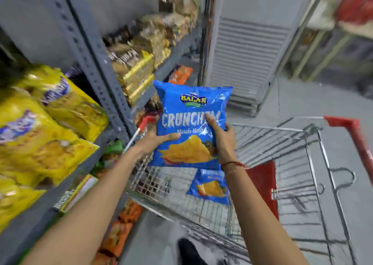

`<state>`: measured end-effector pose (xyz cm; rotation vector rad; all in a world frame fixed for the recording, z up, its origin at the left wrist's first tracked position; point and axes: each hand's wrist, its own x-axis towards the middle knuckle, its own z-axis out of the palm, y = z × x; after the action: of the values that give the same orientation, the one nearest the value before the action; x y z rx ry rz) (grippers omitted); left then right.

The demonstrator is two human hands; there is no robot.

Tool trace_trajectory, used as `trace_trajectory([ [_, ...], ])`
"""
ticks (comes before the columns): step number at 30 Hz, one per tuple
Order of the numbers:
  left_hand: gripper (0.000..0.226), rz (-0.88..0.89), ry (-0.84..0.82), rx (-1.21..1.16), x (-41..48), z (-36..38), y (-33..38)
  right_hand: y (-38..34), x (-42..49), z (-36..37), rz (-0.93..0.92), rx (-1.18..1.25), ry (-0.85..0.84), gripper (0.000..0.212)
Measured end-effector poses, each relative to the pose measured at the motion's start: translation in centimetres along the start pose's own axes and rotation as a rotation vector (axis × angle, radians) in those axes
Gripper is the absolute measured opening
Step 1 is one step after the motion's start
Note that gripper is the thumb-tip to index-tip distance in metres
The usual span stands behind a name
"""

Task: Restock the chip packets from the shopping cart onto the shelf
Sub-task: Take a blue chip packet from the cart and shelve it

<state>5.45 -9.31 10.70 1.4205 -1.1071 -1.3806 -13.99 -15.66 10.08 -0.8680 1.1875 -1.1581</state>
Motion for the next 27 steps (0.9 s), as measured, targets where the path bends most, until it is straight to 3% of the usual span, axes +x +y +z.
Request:
trace_trajectory([
  [4,0.076,0.183,0.223,-0.064,-5.9,-2.8,6.1,-6.0,-3.8,5.5,-0.192,0.076,-0.154,0.023],
  [11,0.061,0.503,0.582,0.025,-19.1,-7.1,17.1,-15.9,-12.5,14.8,-0.399,0.192,-0.469,0.049],
  [17,0.07,0.703,0.898,0.122,-29.2,-11.4,23.4,-22.9,-19.4,24.6,-0.625,0.254,-0.737,0.028],
  [19,0.074,0.728,0.99,0.157,-31.7,-13.2,24.8,-24.6,-21.3,28.1,-0.674,0.253,-0.811,0.025],
  [22,0.074,0.724,1.118,0.13,-34.8,-16.0,26.2,-26.1,-23.8,32.9,-0.713,0.225,-0.896,0.047],
  [25,0.063,0.7,1.214,0.127,-36.7,-18.8,26.8,-26.4,-25.6,37.1,-0.712,0.211,-0.926,0.034],
  [27,0.076,0.646,1.272,0.107,-37.3,-20.3,26.5,-25.7,-26.5,39.4,-0.715,0.164,-0.924,0.045],
])
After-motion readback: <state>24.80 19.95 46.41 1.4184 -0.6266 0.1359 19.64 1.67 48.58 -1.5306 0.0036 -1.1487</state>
